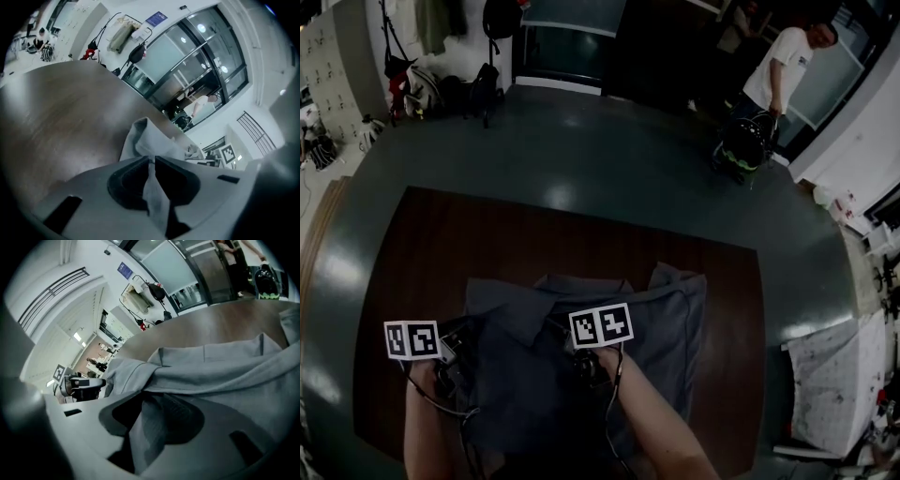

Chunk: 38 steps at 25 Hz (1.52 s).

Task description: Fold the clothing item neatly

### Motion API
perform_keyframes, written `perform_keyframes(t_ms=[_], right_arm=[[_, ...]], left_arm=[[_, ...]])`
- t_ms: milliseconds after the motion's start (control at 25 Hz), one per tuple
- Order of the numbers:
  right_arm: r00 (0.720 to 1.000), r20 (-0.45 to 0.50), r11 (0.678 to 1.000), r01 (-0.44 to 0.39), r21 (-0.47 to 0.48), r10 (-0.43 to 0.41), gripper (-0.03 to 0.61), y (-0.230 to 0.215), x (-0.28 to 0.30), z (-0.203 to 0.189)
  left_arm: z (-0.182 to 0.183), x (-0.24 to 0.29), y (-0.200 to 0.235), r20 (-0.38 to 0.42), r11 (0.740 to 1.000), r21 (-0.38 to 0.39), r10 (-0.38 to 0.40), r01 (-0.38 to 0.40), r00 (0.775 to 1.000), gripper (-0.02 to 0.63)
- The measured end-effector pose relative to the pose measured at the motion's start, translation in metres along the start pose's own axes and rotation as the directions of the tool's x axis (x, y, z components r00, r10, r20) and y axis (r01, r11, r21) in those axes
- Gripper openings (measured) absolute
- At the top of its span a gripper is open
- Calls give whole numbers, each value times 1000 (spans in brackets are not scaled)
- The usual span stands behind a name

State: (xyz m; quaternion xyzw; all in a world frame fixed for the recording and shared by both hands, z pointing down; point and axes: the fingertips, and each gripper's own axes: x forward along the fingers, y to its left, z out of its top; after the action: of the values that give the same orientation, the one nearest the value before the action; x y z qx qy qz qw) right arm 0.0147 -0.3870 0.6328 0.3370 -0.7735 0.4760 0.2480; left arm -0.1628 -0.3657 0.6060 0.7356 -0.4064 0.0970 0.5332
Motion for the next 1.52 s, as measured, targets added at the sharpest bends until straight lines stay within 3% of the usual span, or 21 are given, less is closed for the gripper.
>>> perform_keyframes(t_ms=[200,400,560,640,720,800,920,1040,1120,1240,1440,1520], right_arm=[[997,72,999,-33,-13,34,118,2,0,21],[983,182,999,-25,-39,31,118,-9,-4,69],[950,311,999,-5,-48,20,118,-18,-9,117],[914,406,999,22,-50,0,118,-21,-20,140],[905,425,997,38,-68,-6,118,-19,-27,149],[941,338,992,24,-124,20,118,-6,-23,136],[997,78,971,-9,-240,29,124,15,-7,77],[991,-131,956,-30,-291,-9,126,20,13,13],[990,-138,961,-33,-273,-5,126,22,25,3],[996,-83,973,-35,-228,17,124,25,37,25],[974,-204,978,-135,-160,101,124,34,35,48],[970,-205,974,-166,-156,133,124,37,27,58]], left_arm=[[27,26,-9,-44,994,11,-107,108,993,34],[79,54,-28,69,968,-50,-243,247,967,34],[137,53,-25,159,983,17,-181,181,971,34],[146,46,-29,146,987,85,-149,137,978,34],[135,39,-37,90,980,146,-147,133,985,34],[107,35,-44,6,970,181,-167,163,986,34],[58,32,-43,-83,965,172,-184,196,979,34],[22,35,-35,-118,972,97,-202,213,972,34],[12,45,-34,-132,969,38,-238,245,962,34],[28,63,-36,-124,967,8,-253,256,960,34],[81,85,-31,-103,982,53,-178,184,979,34],[98,90,-25,-86,985,99,-134,142,987,34]])
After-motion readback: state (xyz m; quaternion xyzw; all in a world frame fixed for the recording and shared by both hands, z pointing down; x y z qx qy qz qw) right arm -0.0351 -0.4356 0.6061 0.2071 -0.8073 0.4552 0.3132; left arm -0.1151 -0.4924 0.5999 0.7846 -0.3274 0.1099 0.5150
